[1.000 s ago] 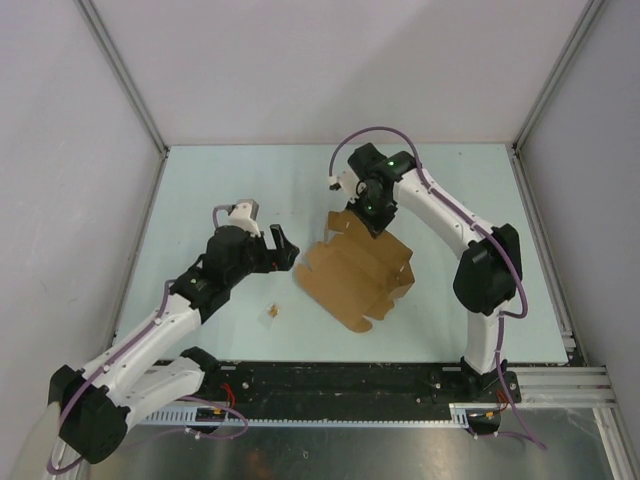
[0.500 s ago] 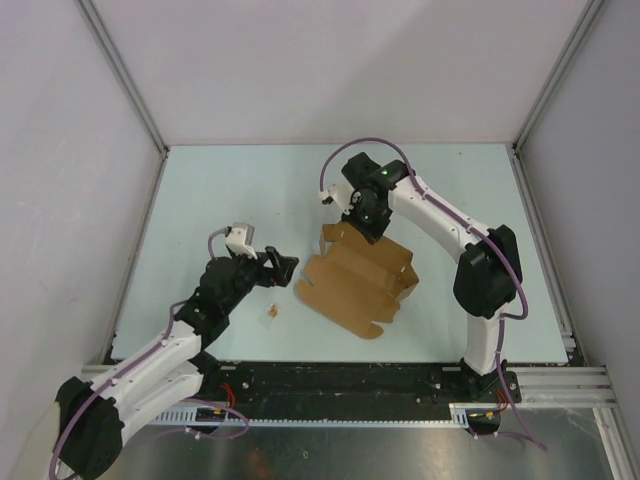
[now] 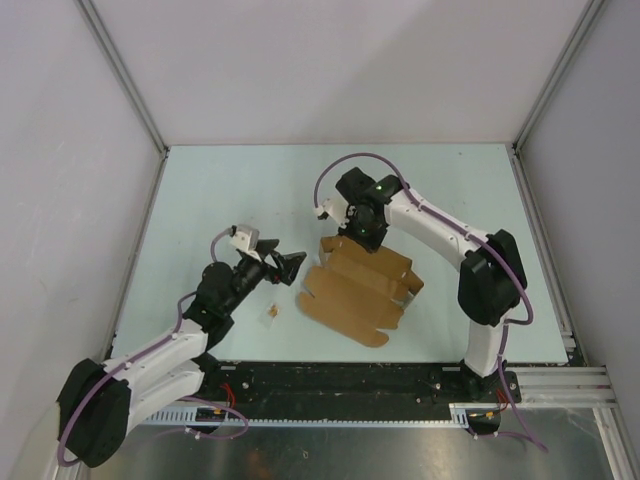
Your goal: Fold the paper box
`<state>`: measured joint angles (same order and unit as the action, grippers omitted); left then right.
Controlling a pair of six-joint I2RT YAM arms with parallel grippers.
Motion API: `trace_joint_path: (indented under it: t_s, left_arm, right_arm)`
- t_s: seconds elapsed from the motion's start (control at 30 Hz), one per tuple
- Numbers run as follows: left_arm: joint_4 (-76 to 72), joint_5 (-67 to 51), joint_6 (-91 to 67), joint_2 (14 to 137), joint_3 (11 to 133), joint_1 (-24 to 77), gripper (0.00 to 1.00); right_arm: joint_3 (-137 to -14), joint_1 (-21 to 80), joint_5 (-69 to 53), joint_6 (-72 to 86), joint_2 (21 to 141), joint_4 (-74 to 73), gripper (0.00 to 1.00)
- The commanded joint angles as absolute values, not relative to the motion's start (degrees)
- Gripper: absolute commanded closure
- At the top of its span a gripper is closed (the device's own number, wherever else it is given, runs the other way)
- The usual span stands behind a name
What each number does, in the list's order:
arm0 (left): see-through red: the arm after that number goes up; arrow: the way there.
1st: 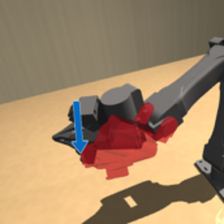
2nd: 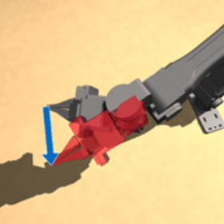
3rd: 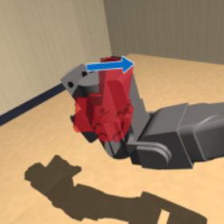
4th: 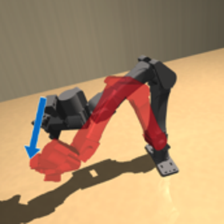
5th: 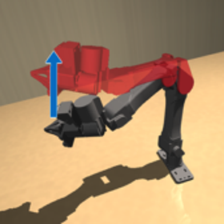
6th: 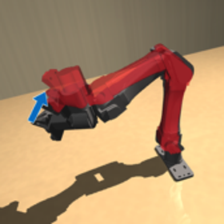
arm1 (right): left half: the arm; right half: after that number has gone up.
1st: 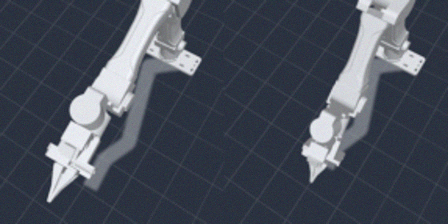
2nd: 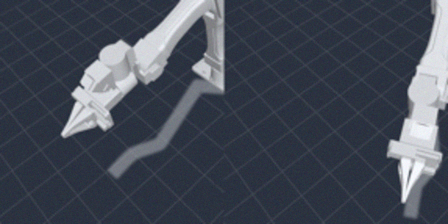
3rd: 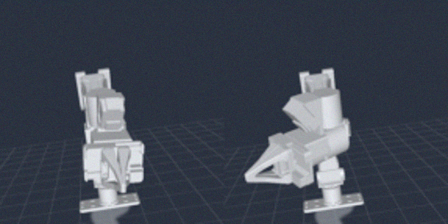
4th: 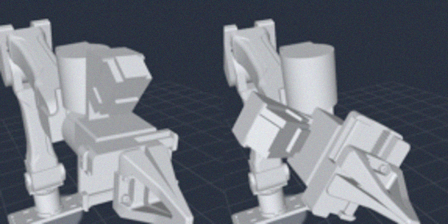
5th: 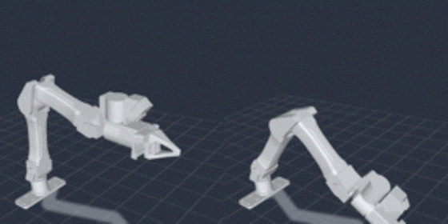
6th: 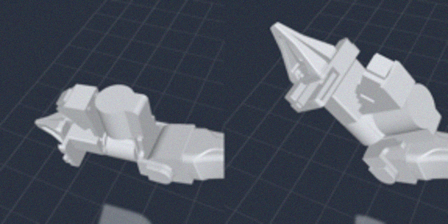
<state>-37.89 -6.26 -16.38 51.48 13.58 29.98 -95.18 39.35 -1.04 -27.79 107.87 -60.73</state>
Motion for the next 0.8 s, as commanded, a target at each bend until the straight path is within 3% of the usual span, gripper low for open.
trace_joint_path:
  t_s: [0.0, 0.33, 0.77]
  left_arm:
    - [-42.89, -8.61, -14.5, 51.86, 12.57, 29.62, 0.1]
    - [-43.15, -8.53, -14.77, 50.54, 10.29, 29.53, 0.09]
    - [-43.24, -5.71, -15.38, 51.76, 10.28, 29.27, 0.1]
  right_arm:
    - [-94.22, 39.99, 0.53, -27.25, 102.92, -56.95, 0.91]
    - [-89.3, 43.59, 7.29, -24.43, 101.16, -50.8, 0.86]
    - [-82.1, 46.4, 15.99, -19.52, 95.46, -41.93, 0.98]
